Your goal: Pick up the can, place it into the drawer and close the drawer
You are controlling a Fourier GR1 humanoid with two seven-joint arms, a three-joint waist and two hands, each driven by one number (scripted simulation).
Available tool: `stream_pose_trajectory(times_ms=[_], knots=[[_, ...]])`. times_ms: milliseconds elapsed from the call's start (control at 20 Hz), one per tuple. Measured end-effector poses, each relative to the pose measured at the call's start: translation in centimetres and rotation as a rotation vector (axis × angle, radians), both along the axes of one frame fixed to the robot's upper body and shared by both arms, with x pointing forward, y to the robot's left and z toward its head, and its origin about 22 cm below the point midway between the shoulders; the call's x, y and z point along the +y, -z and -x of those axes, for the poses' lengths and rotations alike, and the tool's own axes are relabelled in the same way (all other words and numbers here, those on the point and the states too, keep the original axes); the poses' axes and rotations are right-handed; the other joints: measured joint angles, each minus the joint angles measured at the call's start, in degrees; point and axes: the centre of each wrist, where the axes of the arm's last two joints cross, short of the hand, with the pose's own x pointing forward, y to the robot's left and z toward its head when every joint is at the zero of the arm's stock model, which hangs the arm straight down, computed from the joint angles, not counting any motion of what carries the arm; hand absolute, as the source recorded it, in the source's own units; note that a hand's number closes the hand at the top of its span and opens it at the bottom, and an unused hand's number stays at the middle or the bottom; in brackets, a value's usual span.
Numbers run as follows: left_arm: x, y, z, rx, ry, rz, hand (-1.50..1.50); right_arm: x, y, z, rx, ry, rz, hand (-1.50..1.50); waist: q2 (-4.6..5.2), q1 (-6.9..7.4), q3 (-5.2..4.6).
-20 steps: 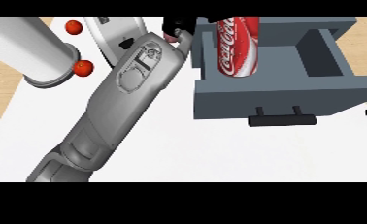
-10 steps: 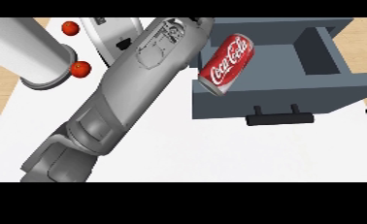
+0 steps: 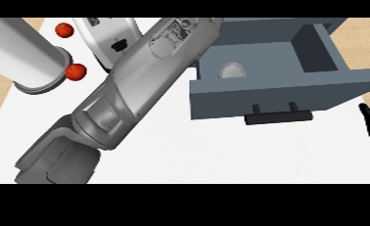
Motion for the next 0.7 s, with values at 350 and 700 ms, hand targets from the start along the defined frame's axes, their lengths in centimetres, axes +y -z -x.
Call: stream_pose_trajectory(times_ms=[350,700], knots=[[0.1,1.5,-0.5,-0.013,-0.03,-0.037,1.5,-0.1,-0.6,-0.7,-0.005,-0.004,0.002,-1.5,0.2,-0.82,0.02],[0.4,3.3,-0.8,-0.036,-0.072,-0.084,1.5,0.3,-0.5,-1.6,-0.017,-0.017,0.0,-1.5,0.49,-1.83,0.04]])
